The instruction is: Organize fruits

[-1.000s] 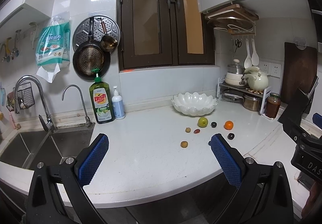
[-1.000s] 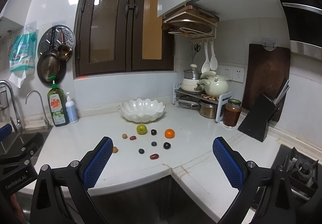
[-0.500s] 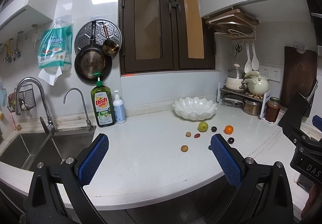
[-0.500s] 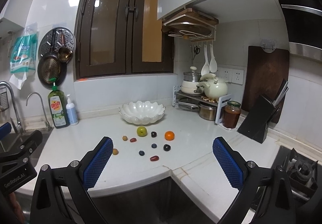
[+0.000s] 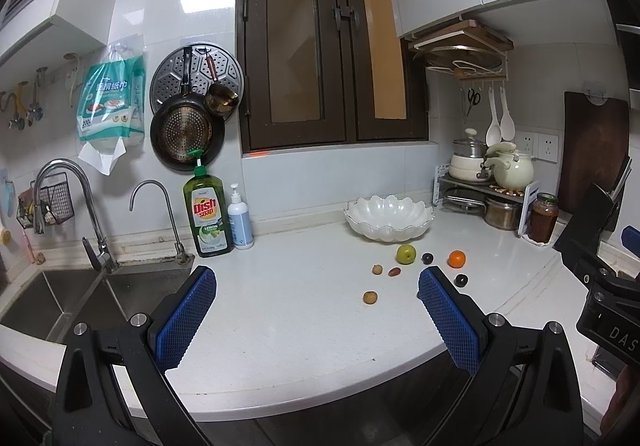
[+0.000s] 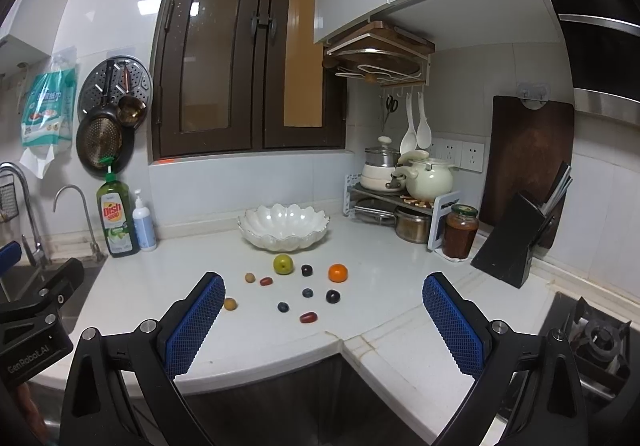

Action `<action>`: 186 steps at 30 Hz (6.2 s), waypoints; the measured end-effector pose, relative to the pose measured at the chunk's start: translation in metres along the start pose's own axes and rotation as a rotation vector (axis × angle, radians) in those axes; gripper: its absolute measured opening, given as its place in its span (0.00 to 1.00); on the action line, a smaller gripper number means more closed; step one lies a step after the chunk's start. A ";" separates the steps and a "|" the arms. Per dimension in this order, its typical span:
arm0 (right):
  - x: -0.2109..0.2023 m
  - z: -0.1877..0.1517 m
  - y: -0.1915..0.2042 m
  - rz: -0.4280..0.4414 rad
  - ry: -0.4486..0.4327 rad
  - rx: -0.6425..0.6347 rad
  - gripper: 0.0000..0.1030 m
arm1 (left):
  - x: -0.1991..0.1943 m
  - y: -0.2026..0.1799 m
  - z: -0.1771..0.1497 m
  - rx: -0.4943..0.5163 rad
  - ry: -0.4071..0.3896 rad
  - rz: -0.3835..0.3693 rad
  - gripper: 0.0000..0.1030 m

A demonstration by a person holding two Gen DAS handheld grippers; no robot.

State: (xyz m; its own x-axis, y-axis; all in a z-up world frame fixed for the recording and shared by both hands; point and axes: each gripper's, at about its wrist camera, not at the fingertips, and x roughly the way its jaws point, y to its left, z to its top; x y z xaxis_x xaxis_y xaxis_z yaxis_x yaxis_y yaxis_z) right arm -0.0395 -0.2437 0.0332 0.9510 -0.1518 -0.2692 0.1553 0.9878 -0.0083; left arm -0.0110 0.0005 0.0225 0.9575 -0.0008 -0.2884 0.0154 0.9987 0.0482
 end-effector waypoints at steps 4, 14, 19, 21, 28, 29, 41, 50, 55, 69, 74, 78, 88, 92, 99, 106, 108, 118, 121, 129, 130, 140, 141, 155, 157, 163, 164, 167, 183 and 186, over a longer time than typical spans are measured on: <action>-0.001 0.000 0.000 0.002 -0.002 0.000 0.98 | -0.001 -0.001 0.000 -0.002 -0.004 0.003 1.00; -0.002 0.001 -0.001 0.008 -0.003 -0.003 0.98 | -0.002 0.000 0.001 -0.007 -0.007 0.005 1.00; -0.002 0.001 0.000 0.006 -0.004 -0.003 0.98 | -0.001 0.000 0.001 -0.007 -0.007 0.006 1.00; -0.001 0.001 0.000 0.007 -0.002 -0.004 0.98 | -0.001 0.000 0.002 -0.006 -0.006 0.005 1.00; 0.004 0.002 -0.002 0.008 0.007 -0.003 0.98 | -0.001 0.001 0.001 -0.004 -0.005 0.006 1.00; 0.006 0.002 -0.003 0.010 0.009 -0.003 0.98 | 0.000 0.001 0.002 -0.005 -0.004 0.006 1.00; 0.066 -0.019 -0.016 0.031 0.139 0.001 0.98 | 0.050 -0.021 -0.009 -0.022 0.159 -0.005 1.00; 0.112 -0.037 -0.027 0.076 0.221 0.000 0.98 | 0.076 -0.037 -0.025 -0.006 0.202 0.054 1.00; 0.127 -0.037 -0.023 0.088 0.238 -0.022 0.98 | 0.092 -0.039 -0.026 -0.010 0.232 0.055 1.00; 0.216 -0.040 -0.002 0.038 0.302 -0.031 0.98 | 0.202 -0.047 -0.021 0.076 0.283 -0.030 1.00; 0.249 -0.047 0.007 0.007 0.352 -0.032 0.98 | 0.245 -0.048 -0.025 0.090 0.344 -0.080 1.00; 0.270 -0.057 0.010 -0.021 0.395 -0.011 0.97 | 0.276 -0.053 -0.035 0.103 0.399 -0.132 0.97; 0.303 -0.077 0.022 0.003 0.462 -0.036 0.91 | 0.317 -0.064 -0.056 0.148 0.466 -0.164 0.89; 0.318 -0.086 0.022 0.029 0.485 -0.031 0.87 | 0.330 -0.066 -0.064 0.134 0.481 -0.168 0.80; 0.331 -0.102 0.020 0.029 0.540 -0.026 0.76 | 0.350 -0.075 -0.078 0.139 0.539 -0.215 0.74; 0.337 -0.111 0.020 0.040 0.576 -0.011 0.63 | 0.359 -0.080 -0.084 0.142 0.564 -0.249 0.61; 0.338 -0.114 0.021 0.045 0.583 -0.011 0.58 | 0.361 -0.082 -0.085 0.147 0.566 -0.254 0.58; 0.339 -0.116 0.023 0.064 0.590 -0.015 0.35 | 0.368 -0.086 -0.090 0.147 0.594 -0.277 0.34; 0.341 -0.115 0.022 0.064 0.591 -0.021 0.31 | 0.369 -0.086 -0.091 0.153 0.595 -0.269 0.27; 0.340 -0.107 0.022 0.088 0.583 -0.019 0.30 | 0.366 -0.086 -0.086 0.129 0.593 -0.284 0.27; 0.340 -0.106 0.022 0.091 0.580 -0.019 0.30 | 0.365 -0.086 -0.084 0.128 0.592 -0.288 0.27; 0.335 -0.077 0.017 0.120 0.532 -0.017 0.30 | 0.354 -0.088 -0.057 0.116 0.536 -0.284 0.27; 0.335 -0.074 0.017 0.121 0.525 -0.018 0.30 | 0.354 -0.089 -0.054 0.114 0.528 -0.282 0.27; 0.332 -0.022 0.010 0.161 0.401 -0.034 0.30 | 0.333 -0.092 -0.001 0.101 0.376 -0.253 0.27; 0.332 -0.015 0.010 0.161 0.382 -0.042 0.30 | 0.331 -0.092 0.005 0.097 0.355 -0.247 0.27; 0.330 0.003 0.010 0.176 0.322 -0.057 0.30 | 0.329 -0.090 0.023 0.082 0.302 -0.230 0.27; 0.330 0.007 0.011 0.183 0.312 -0.061 0.30 | 0.329 -0.091 0.025 0.082 0.295 -0.228 0.27; 0.332 0.015 0.012 0.200 0.290 -0.056 0.30 | 0.329 -0.090 0.034 0.080 0.257 -0.224 0.27; 0.363 0.058 0.020 0.233 0.194 -0.056 0.30 | 0.353 -0.087 0.073 0.052 0.167 -0.225 0.27; 0.372 0.066 0.023 0.235 0.186 -0.054 0.30 | 0.364 -0.087 0.081 0.057 0.161 -0.227 0.26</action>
State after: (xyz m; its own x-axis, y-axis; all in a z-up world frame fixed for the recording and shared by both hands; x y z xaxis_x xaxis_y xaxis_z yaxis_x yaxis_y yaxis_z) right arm 0.3358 -0.2797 -0.0038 0.8932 0.0846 -0.4417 -0.0821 0.9963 0.0248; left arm 0.3595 -0.0909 -0.0091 0.8698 -0.2116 -0.4457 0.2447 0.9694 0.0173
